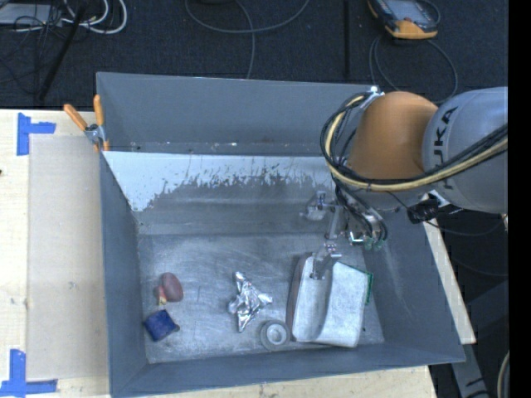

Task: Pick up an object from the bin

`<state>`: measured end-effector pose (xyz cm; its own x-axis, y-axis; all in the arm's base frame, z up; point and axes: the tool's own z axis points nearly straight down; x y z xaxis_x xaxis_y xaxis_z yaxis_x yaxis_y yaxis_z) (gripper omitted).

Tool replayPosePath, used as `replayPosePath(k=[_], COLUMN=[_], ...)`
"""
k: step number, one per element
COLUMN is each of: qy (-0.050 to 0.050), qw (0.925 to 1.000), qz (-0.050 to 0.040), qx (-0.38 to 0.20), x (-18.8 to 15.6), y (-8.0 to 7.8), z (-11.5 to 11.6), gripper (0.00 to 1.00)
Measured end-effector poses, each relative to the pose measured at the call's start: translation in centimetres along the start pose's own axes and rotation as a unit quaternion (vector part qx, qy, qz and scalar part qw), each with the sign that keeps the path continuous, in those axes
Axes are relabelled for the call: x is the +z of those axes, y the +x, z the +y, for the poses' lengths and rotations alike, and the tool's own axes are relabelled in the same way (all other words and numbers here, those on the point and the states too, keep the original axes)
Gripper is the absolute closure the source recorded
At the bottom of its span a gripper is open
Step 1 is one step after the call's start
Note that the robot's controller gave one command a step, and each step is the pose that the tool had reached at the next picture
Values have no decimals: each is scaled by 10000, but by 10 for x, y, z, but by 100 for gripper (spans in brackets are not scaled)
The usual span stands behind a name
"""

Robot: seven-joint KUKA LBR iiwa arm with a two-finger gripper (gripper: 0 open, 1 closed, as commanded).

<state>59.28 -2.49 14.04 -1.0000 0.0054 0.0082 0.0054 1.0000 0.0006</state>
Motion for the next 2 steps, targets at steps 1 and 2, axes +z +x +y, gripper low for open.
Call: replayPosePath(k=[1, 2], qy=[9, 7], qw=[9954, 9848], qz=[-60, -56], qx=[-956, -1737], x=[68, 68], y=[61, 89], z=[50, 91], gripper=[0, 0])
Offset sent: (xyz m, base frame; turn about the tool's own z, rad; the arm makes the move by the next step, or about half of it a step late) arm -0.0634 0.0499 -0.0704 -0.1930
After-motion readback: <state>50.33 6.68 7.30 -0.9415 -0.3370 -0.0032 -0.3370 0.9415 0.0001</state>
